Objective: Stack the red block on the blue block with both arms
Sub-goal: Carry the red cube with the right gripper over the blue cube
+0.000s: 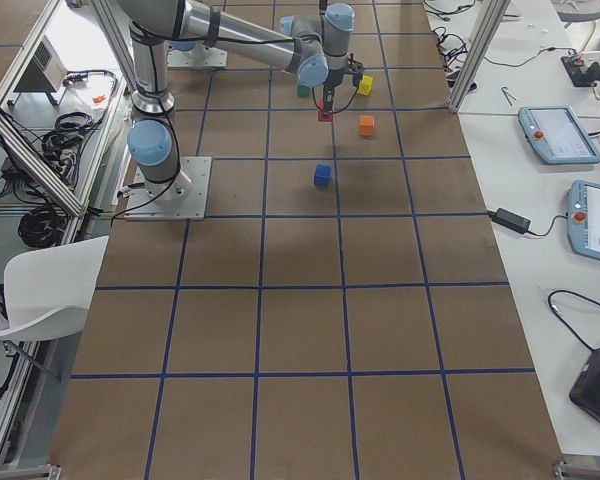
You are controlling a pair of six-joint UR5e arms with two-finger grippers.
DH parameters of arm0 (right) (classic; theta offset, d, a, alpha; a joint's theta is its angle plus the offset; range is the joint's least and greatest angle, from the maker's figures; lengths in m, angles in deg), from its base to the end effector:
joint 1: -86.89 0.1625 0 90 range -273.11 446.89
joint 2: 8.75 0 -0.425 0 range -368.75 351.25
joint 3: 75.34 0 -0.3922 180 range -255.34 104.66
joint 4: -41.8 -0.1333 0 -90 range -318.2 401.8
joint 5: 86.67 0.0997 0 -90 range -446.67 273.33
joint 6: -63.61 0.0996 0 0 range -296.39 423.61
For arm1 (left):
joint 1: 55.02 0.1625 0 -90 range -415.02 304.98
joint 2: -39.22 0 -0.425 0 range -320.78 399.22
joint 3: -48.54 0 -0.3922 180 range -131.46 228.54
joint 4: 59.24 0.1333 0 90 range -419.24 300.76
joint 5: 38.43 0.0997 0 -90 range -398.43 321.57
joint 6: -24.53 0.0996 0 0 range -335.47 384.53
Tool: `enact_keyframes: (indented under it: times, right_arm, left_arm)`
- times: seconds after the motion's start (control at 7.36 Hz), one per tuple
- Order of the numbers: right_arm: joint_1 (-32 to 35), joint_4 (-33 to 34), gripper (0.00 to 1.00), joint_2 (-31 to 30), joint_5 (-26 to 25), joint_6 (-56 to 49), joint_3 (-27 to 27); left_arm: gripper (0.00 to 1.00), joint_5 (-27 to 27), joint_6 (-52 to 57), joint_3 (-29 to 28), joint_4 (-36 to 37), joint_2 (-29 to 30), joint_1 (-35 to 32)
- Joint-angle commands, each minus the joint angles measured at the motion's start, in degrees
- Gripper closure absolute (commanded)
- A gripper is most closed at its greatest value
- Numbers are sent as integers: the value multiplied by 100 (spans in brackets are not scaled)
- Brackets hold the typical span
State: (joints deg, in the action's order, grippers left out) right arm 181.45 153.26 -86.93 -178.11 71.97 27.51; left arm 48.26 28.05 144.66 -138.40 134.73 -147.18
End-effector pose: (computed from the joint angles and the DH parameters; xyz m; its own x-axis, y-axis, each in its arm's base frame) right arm 0.1731 -0.5253 0.3098 -0.9974 0.0647 0.0330 0.0663 0.9965 0.0518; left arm -0.1587 -0.5177 0.4057 -0.9935 0.0981 0.0585 0.0989 0.9950 0.0102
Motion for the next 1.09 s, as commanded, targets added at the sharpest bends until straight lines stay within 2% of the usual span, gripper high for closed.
enact_keyframes:
  times: [0.0, 0.14, 0.27, 0.41, 0.95]
  right_arm:
    - [-1085, 146, 92, -312, -136, -1323, 584]
    - [-1464, 679, 92, -312, -128, -1590, 918]
    - [-1572, 1389, 92, -251, -128, -1601, 1217]
    - [-1573, 1587, 92, -181, -128, -1610, 1359]
    - [-1582, 1563, 91, -67, -58, -1575, 1247]
  left_arm:
    - [0, -3, 0, 3, -3, 20, -4]
    - [0, -3, 0, 3, 6, 21, -13]
    - [0, -3, 0, 3, 6, 38, -30]
    - [0, -3, 0, 3, 6, 56, -30]
    - [0, -3, 0, 12, -3, 47, -39]
